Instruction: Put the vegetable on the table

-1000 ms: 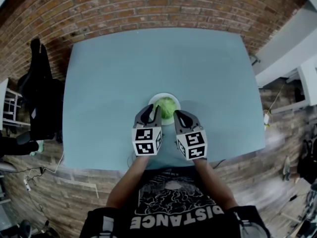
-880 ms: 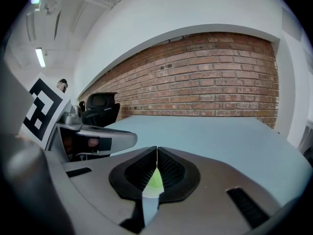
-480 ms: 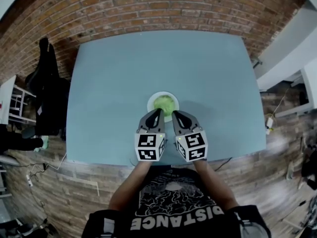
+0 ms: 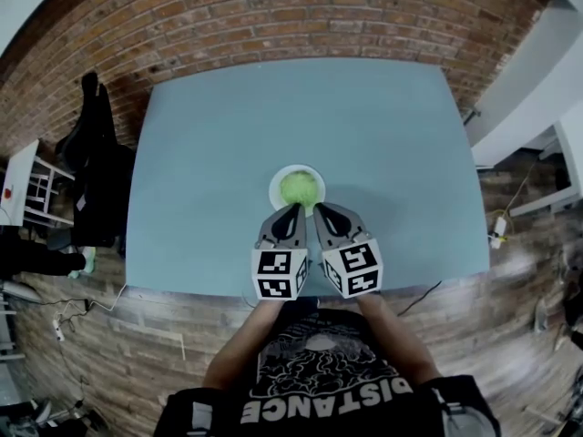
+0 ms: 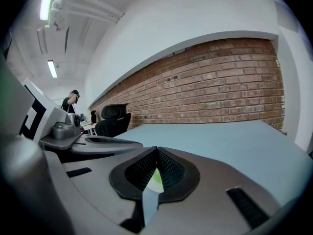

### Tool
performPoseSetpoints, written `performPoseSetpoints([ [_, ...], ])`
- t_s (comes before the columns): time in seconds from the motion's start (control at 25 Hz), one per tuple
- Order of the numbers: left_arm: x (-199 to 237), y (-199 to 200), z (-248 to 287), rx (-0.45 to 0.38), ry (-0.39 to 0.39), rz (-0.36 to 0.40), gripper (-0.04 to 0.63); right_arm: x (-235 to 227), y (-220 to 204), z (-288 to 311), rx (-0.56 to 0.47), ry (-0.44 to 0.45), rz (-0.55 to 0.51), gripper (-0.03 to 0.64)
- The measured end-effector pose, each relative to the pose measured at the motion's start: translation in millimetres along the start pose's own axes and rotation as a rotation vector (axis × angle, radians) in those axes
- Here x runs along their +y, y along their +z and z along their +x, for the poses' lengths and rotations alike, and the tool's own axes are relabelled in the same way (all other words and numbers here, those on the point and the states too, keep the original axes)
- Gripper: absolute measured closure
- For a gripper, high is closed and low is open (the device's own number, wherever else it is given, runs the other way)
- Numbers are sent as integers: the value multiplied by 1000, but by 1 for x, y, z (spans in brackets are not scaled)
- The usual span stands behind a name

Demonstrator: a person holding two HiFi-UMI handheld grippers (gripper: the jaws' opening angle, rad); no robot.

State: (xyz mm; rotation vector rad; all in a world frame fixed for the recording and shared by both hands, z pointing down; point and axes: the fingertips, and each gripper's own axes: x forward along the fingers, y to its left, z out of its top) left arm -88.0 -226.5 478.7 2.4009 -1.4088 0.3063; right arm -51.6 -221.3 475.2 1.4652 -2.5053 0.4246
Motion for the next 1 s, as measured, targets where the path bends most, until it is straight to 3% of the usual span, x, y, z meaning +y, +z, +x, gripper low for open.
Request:
performPoseSetpoints([
  [1.0, -13, 5, -16, -18, 19, 3, 595, 5, 2, -18, -15, 21, -28, 607],
])
